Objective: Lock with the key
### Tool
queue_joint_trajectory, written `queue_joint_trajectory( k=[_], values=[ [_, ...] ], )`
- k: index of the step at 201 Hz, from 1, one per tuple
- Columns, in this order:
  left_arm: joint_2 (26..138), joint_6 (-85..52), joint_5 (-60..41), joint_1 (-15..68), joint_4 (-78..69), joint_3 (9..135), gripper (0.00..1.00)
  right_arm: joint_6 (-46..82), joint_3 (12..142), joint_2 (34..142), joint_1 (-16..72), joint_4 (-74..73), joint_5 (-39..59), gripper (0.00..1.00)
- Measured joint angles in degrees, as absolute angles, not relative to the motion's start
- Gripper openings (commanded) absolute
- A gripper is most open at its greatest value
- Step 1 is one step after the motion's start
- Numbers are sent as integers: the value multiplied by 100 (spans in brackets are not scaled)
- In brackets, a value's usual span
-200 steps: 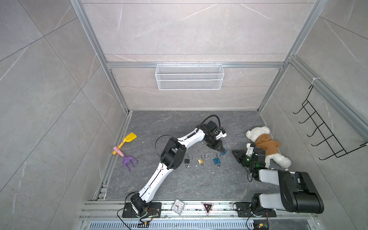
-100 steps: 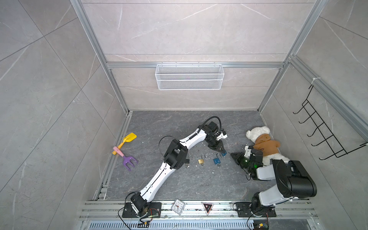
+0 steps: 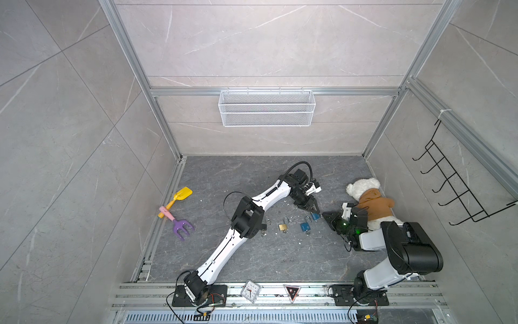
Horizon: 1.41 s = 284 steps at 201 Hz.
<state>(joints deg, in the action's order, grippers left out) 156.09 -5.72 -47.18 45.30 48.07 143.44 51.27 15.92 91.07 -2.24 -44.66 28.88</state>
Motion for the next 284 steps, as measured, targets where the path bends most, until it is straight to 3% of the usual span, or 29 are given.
queue_joint_trajectory(
  k=[92, 129, 146, 151, 157, 197, 231, 284],
  values=[
    [15605, -554, -4427, 4344, 4744, 14346, 60, 4657, 2008, 7640, -183, -2714, 2298, 29],
    [15406, -548, -4176, 4318, 4598, 14217, 75, 4381, 2176, 7116, -150, -1962, 2176, 37],
    [14807, -563, -4001, 4309, 4075, 13351, 79, 4244, 2226, 6893, -80, -1612, 2154, 41],
    [14567, -585, -3931, 4309, 3896, 13013, 92, 4209, 2252, 6818, -47, -1474, 2145, 42],
    [14219, -602, -3859, 4309, 3636, 12534, 95, 4167, 2281, 6742, -10, -1341, 2134, 43],
    [11808, -947, -3422, 4309, 1861, 9957, 100, 3802, 2641, 6357, 480, -301, 1966, 53],
    [10149, -1072, -2777, 4313, 539, 8523, 98, 3527, 3232, 6342, 1243, 543, 1809, 53],
    [8805, -1723, -1299, 4313, -668, 6160, 99, 3402, 4185, 6757, 2456, 1459, 1205, 55]
  ],
)
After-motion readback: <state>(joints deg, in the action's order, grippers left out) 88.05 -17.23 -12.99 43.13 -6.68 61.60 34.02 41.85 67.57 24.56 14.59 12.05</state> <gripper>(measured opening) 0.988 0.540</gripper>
